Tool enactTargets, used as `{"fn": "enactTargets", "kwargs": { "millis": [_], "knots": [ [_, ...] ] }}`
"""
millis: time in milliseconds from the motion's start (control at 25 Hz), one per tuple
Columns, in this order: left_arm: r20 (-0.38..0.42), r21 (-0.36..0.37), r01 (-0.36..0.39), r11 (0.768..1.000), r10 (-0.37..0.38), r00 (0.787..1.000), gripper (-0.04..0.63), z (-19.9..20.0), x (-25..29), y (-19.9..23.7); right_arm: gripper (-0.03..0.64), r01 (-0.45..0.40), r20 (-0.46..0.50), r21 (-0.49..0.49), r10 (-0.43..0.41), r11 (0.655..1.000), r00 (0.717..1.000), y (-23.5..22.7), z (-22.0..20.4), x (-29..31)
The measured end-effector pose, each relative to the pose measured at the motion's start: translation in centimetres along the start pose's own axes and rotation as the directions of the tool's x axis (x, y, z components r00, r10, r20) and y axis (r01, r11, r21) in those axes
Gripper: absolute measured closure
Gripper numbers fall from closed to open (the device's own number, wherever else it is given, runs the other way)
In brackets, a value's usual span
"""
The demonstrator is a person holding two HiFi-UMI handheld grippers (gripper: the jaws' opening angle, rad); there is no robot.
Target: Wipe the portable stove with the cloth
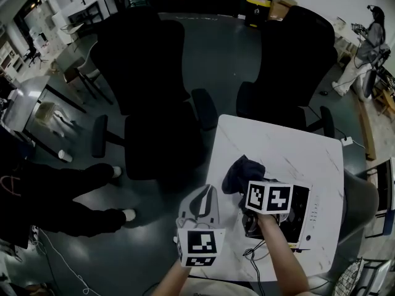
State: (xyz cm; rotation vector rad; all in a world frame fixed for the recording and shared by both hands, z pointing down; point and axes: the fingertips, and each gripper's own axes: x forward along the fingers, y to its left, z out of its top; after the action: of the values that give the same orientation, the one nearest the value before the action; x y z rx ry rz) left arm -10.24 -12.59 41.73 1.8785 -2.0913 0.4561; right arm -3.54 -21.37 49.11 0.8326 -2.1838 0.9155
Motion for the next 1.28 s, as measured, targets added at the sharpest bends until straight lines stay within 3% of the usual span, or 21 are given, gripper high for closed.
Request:
{"fn": "enactTargets", "kwargs": {
  "millis": [520, 1280],
  "knots": [
    [0.049, 0.044, 0.034, 0.998, -0.036, 0.998, 0.572, 1.4, -3.2, 0.0, 0.529, -0.01, 0.178, -0.106, 0.029, 0.994, 0.984, 5.1, -2.7, -6.6],
    [0.103, 0.07, 0.112, 0.991, -0.119, 0.988, 0.572, 1.4, -8.0, -0.7, 0.528, 0.069, 0.325, -0.012, -0.062, 0.998, 0.944, 7.8, -7.5, -12.6]
  ]
}}
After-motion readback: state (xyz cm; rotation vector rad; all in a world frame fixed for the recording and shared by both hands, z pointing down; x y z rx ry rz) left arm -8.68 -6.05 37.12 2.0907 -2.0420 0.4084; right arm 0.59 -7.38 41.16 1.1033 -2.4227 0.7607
